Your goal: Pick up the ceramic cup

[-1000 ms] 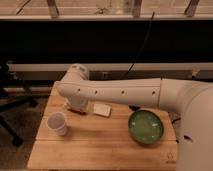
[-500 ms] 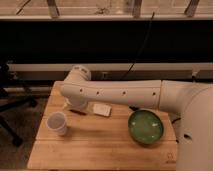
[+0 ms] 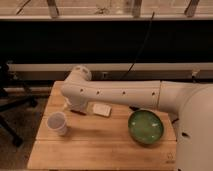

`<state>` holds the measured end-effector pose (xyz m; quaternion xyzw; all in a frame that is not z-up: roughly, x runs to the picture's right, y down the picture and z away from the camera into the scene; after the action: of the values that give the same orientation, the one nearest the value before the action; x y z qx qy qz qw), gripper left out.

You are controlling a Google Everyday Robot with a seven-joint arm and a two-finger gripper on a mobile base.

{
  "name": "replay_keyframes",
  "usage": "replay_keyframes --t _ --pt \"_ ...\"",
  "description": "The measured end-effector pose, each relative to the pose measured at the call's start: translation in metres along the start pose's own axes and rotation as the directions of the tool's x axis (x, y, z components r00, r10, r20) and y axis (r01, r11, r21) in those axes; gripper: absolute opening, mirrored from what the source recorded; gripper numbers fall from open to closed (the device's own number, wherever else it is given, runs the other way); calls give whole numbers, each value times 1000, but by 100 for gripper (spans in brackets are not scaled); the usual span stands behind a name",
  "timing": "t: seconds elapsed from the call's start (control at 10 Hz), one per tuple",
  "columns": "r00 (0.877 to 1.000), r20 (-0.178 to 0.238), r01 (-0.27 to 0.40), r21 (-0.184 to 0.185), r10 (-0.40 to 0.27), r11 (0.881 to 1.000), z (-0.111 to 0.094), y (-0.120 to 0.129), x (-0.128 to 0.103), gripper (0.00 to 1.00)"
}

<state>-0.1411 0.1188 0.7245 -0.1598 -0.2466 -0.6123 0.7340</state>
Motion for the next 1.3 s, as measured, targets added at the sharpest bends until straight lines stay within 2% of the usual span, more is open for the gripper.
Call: replay_keyframes --t 0.4,0.8,1.1,1.3 --pt "997 58 52 -4 -51 999 27 -14 -22 80" --pt "993 75 91 -9 -90 996 44 -25 -34 80" --pt "991 90 106 -33 -103 994 57 -27 -38 80" --pt "989 98 112 -45 -108 993 65 -29 -41 69"
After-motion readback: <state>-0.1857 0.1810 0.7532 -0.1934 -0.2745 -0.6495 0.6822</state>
